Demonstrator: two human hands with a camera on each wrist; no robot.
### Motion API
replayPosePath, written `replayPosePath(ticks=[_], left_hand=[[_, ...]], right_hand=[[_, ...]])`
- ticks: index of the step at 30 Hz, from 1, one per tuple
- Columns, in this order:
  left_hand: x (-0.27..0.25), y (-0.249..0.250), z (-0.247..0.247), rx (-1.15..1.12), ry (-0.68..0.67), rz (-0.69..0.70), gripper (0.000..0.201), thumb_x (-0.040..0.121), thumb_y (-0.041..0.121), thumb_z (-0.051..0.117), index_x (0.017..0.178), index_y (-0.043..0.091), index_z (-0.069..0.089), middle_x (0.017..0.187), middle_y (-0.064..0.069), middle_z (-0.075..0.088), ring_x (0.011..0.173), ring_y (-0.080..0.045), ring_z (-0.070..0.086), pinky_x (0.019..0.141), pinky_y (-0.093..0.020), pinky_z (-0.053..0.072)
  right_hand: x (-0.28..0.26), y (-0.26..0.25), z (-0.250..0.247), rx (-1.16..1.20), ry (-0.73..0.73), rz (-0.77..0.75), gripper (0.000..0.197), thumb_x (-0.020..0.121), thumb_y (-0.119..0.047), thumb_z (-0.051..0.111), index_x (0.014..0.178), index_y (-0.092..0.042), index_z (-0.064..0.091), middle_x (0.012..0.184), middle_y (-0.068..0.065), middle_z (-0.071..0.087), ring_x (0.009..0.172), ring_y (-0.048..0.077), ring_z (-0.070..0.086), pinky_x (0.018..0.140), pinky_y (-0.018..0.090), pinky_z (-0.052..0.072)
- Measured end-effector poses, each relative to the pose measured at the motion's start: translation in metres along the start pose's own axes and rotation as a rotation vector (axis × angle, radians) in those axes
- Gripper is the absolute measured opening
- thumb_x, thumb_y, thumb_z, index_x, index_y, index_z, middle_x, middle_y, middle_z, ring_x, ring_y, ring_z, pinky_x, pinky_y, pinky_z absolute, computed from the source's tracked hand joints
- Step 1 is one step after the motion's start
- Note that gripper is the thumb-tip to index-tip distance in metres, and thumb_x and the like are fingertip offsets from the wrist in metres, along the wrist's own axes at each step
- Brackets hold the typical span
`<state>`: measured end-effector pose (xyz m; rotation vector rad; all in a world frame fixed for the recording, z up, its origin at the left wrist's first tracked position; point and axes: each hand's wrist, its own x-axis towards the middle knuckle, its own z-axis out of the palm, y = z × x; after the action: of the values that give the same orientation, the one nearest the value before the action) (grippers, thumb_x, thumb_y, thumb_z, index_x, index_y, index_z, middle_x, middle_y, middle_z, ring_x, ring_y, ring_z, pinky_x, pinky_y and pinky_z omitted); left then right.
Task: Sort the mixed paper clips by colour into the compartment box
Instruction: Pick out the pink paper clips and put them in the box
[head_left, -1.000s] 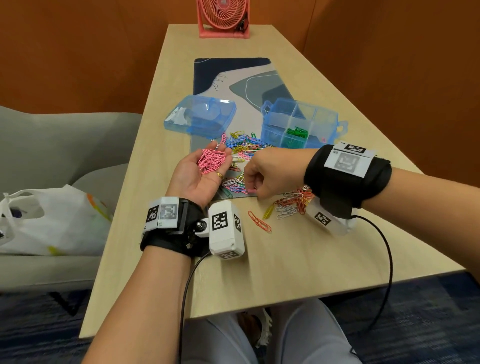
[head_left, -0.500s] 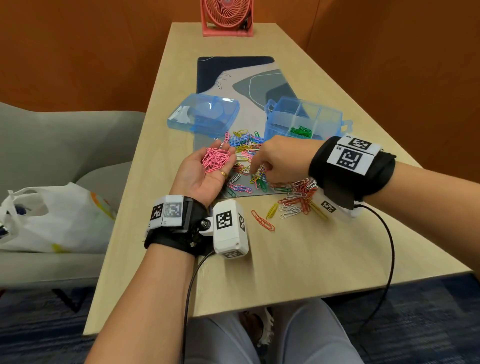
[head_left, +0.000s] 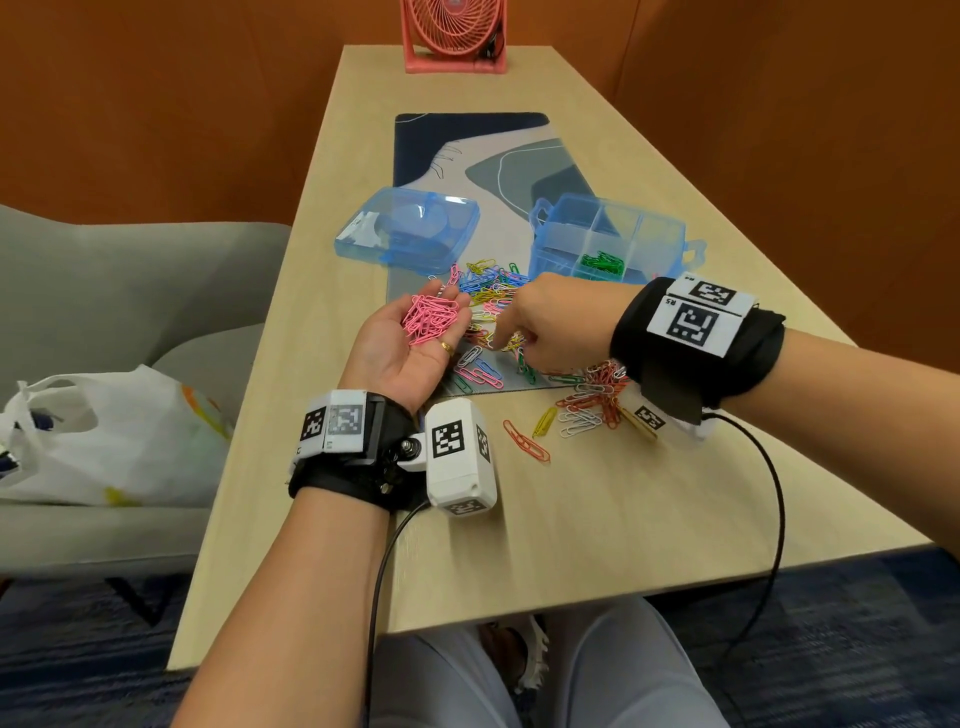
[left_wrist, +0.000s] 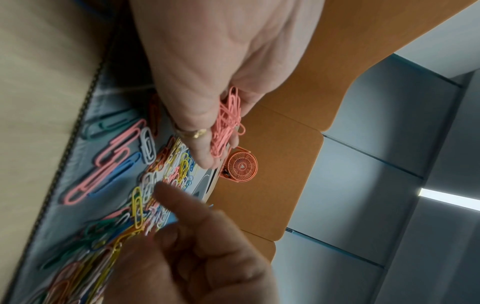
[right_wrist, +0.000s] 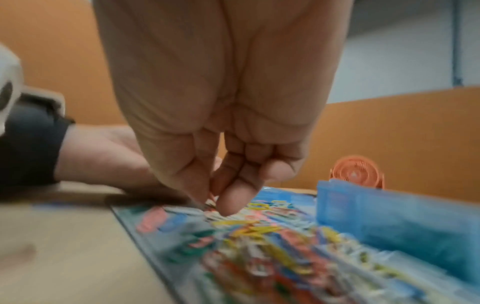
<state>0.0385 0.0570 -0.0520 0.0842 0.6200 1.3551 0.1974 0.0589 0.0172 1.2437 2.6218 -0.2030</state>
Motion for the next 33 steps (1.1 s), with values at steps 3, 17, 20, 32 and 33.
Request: replayPosePath(ticks=[3, 17, 20, 32, 33], left_hand=[[0.000, 0.003, 0.000, -0.017, 0.001, 0.006, 0.030, 0.100, 0.014, 0.034, 0.093, -0.002, 0.058, 0.088, -0.019, 0.062, 0.086, -0.032, 0.060, 0.087, -0.043, 0.049], [-0.003, 0.005, 0.000, -0.049, -0.023, 0.004, 0.029, 0.099, 0.013, 0.035, 0.093, -0.003, 0.057, 0.092, -0.019, 0.059, 0.089, -0.031, 0.058, 0.089, -0.042, 0.047], [-0.004, 0.005, 0.001, -0.073, -0.027, 0.003, 0.030, 0.100, 0.014, 0.034, 0.092, -0.004, 0.057, 0.091, -0.019, 0.059, 0.087, -0.031, 0.058, 0.090, -0.042, 0.047], [0.000, 0.006, -0.002, -0.066, -0.017, 0.007, 0.033, 0.101, 0.016, 0.032, 0.092, -0.003, 0.057, 0.093, -0.019, 0.059, 0.087, -0.031, 0.058, 0.087, -0.043, 0.048], [-0.001, 0.006, -0.001, -0.065, -0.016, 0.009, 0.034, 0.101, 0.016, 0.032, 0.091, -0.004, 0.057, 0.092, -0.019, 0.059, 0.086, -0.031, 0.058, 0.086, -0.043, 0.048]], right_hand=[[0.004, -0.008, 0.002, 0.171, 0.075, -0.020, 0.028, 0.086, -0.013, 0.056, 0.112, -0.016, 0.069, 0.067, -0.019, 0.047, 0.062, 0.002, 0.047, 0.056, 0.007, 0.033], [0.011, -0.017, 0.005, 0.124, -0.021, 0.071, 0.013, 0.090, -0.015, 0.055, 0.093, -0.015, 0.067, 0.083, -0.003, 0.058, 0.079, 0.014, 0.051, 0.066, 0.021, 0.037], [0.012, -0.021, 0.007, 0.163, 0.003, 0.052, 0.012, 0.089, -0.015, 0.055, 0.081, -0.018, 0.064, 0.079, -0.001, 0.061, 0.074, 0.015, 0.053, 0.055, 0.017, 0.037], [0.017, -0.039, 0.008, 0.069, 0.031, 0.060, 0.007, 0.088, -0.014, 0.059, 0.085, -0.011, 0.064, 0.075, 0.002, 0.053, 0.075, 0.019, 0.049, 0.060, 0.023, 0.037], [0.016, -0.040, 0.007, 0.065, 0.030, 0.047, 0.008, 0.087, -0.012, 0.057, 0.081, -0.012, 0.061, 0.071, 0.001, 0.051, 0.074, 0.020, 0.049, 0.055, 0.022, 0.036]])
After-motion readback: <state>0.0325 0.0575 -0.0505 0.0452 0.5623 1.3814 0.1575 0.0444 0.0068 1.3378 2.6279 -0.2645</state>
